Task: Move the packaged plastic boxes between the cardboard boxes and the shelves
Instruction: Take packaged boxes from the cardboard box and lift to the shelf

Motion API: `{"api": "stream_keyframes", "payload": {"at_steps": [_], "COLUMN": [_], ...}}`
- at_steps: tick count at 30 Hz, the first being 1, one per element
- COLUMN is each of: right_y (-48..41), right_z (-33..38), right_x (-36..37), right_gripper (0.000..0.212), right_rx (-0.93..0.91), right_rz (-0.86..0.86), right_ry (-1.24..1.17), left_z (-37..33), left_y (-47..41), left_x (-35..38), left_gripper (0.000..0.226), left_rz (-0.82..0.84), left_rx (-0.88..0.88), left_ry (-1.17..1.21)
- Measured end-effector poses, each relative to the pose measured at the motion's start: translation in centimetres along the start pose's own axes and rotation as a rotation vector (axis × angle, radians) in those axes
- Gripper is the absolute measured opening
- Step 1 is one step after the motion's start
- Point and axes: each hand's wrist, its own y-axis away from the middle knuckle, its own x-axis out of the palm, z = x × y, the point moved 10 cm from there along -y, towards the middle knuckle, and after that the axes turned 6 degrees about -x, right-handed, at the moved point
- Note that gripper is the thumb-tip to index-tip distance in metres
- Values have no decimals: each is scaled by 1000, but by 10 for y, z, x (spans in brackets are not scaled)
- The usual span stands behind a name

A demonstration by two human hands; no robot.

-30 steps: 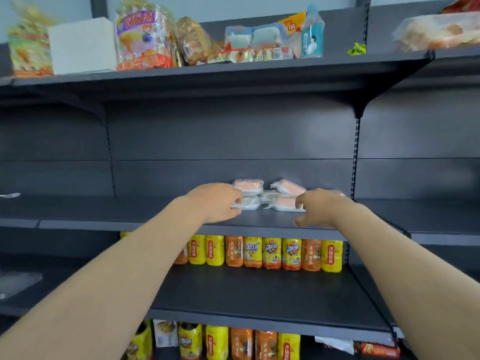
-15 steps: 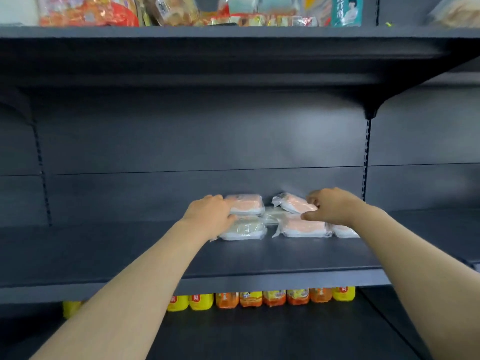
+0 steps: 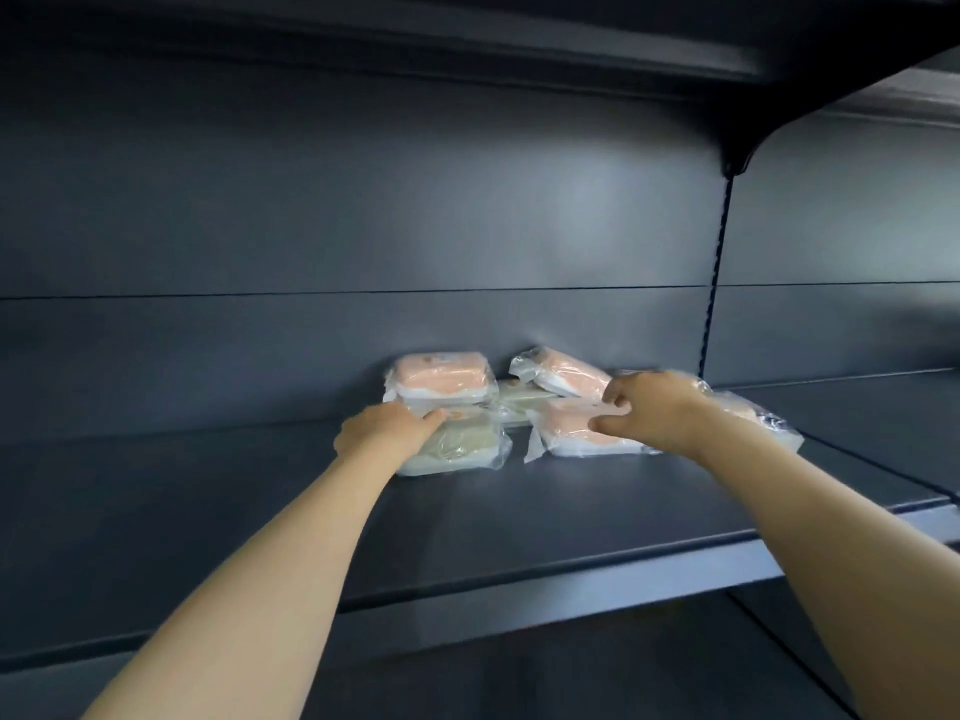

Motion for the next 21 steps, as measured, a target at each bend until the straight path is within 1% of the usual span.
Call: {"api": "stream_keyframes", "payload": {"at_steps": [1,2,3,5,7,8,11,13,17,19,21], "right_y": [-1,-1,-1,0,-3,-5,-14,-18,-22,-20,-18], "right_z": [-7,-14,-21,-30,-36,-39,-51,-58,-64,-65,-64], "right_x": [5,11,15,20,21,19,20,32,64,75,80], "right_gripper": [49,48,48,47,46,47,47,49,62,64,69], "right_rx": [8,16,25,41,66,85,187,246,387,454,491], "right_rz": [-1,0,0,-3,-39,-76,-178,-196,-170,-169,-159], "right_ry": [-20,-45,-63,-72,-94,-117,-261,-366,-527,-593,-615], "left_z": [3,6,6,10,13,15,11,10,17,23,27], "left_y": [-1,-1,-1,-2,0,1,11,15,20,22,24], "left_x": [10,20,27,29,27,27,21,18,26,30,33], "left_gripper": [84,87,85,78,81,82,77,77,80,84,80], "left_rz": [65,118,147,129,103,82,17,-26,-19,-6,27], "left_rx": [-38,-61,-73,-99,-131,-139,-88,-36,-22,-38,-55], "left_ry": [76,153,227,398,599,661,676,703,855,882,883]}}
